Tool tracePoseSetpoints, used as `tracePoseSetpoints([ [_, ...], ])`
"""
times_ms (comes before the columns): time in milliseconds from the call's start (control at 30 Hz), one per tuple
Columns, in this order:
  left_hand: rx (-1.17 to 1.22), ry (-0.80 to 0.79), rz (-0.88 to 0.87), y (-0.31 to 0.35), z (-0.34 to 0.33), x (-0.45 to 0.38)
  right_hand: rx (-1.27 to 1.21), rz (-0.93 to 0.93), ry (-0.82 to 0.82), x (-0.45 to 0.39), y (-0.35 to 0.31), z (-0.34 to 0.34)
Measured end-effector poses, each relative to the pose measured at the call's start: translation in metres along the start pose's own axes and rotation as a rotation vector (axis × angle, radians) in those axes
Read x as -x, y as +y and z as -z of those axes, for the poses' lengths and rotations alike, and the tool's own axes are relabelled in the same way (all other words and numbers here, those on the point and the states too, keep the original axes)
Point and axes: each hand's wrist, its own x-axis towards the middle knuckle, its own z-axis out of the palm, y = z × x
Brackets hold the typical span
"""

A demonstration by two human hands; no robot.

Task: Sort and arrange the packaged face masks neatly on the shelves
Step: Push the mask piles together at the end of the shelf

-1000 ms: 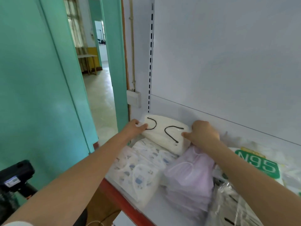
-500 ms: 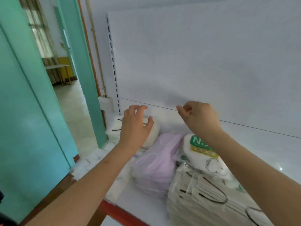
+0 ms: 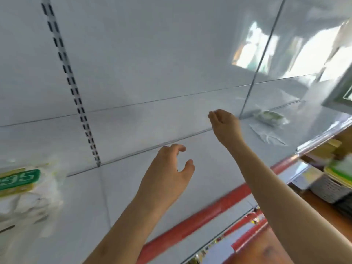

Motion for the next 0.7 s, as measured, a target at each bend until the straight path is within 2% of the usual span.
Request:
tracePoseSetpoints([
  [167,0.037,-0.113,0.133,0.04,-0.14,-0.073,0.386,-0.275,-0.024,-0.06,0.208,0.081],
  [267,0.032,-0.145,0.142,0.066,-0.199,-0.111,0.548,-0.375,-0.154,-0.08,0.278,0.107],
  [400,0.118,-0.115,0.184,0.095,-0.253,-0.153,0.58,-0.269,-0.196,-0.109,0.298,0.106],
  [467,0.22,-0.104,0.285,0.106,-0.272,-0.174,0.464,-0.264,-0.239,-0.12,0.297,0.104],
  [533,0.464,-0.107,0.443,0.115,-0.289,-0.194,0.321,-0.315,-0.241,-0.125,0.299,0.104],
  [600,0.787,-0.119,0.552,0.123,-0.304,-0.209,0.306,-0.252,-0.145,-0.124,0.304,0.104],
  [700,1.001,-0.204,0.574,0.13,-0.319,-0.224,0.069,-0.147,-0.063,-0.115,0.303,0.104],
])
